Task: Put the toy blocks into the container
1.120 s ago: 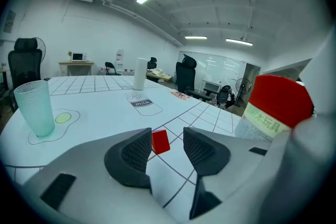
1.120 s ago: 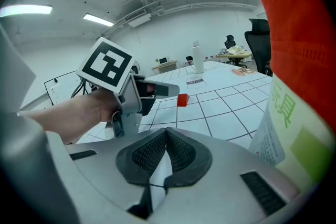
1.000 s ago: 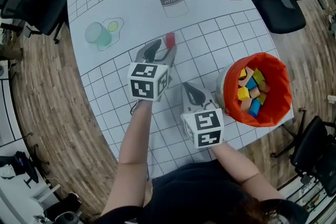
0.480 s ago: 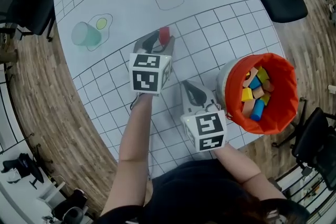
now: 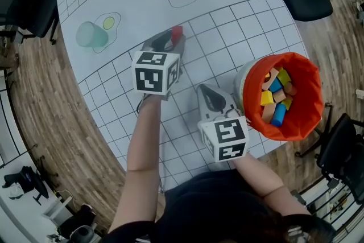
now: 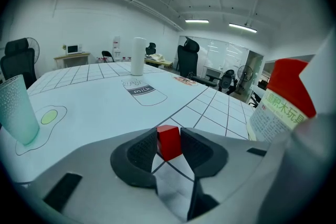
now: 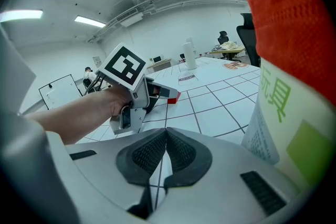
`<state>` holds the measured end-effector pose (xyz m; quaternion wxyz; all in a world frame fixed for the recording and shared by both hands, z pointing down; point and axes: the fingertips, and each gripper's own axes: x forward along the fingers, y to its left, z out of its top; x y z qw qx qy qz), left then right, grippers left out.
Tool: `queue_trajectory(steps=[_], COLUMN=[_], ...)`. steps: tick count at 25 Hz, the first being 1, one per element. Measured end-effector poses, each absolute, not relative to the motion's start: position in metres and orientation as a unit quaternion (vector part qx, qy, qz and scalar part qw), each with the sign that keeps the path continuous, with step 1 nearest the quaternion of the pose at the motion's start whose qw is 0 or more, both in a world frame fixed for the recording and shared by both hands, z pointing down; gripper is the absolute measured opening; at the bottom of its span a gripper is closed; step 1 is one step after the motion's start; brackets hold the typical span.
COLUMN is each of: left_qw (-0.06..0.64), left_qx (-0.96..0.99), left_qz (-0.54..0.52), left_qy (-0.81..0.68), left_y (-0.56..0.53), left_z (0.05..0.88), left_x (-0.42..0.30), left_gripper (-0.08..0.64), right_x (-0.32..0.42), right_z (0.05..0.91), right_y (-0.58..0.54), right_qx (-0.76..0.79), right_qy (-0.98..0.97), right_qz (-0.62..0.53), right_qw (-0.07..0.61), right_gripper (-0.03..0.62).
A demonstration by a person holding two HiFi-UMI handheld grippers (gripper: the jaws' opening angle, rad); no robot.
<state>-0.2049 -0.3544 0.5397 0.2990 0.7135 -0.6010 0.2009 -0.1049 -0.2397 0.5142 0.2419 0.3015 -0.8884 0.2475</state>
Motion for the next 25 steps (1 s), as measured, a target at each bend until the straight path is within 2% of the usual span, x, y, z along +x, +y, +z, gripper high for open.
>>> queue_trajectory(steps=[11,18,25], left_qw=[0.273,0.23,0.165], left_qx=[0.73,0.779,0.855], left_qz=[0.188,0.153,0.095], left_qy=[-0.598,-0.562,-0.482], left_y=[-0.335,-0.317,-0.292], left_z=[0.513,0.444,0.351], left_x=[-0.2,-0.164,-0.098], left_gripper=[0.147,0.147,0.149], right_x=[-0.088,-0.079,-0.055], right_z=[0.491,0.467,0.444], right_y=[-0.225,-0.202,-0.176], right_qx=[0.307,0.305,0.318], right_qy=[-0.894,-0.901,-0.902], right_qz=[0.233,0.226,0.214], right_qw=[0.227,0.212,0.198], right_gripper=[0.014,0.014,0.014])
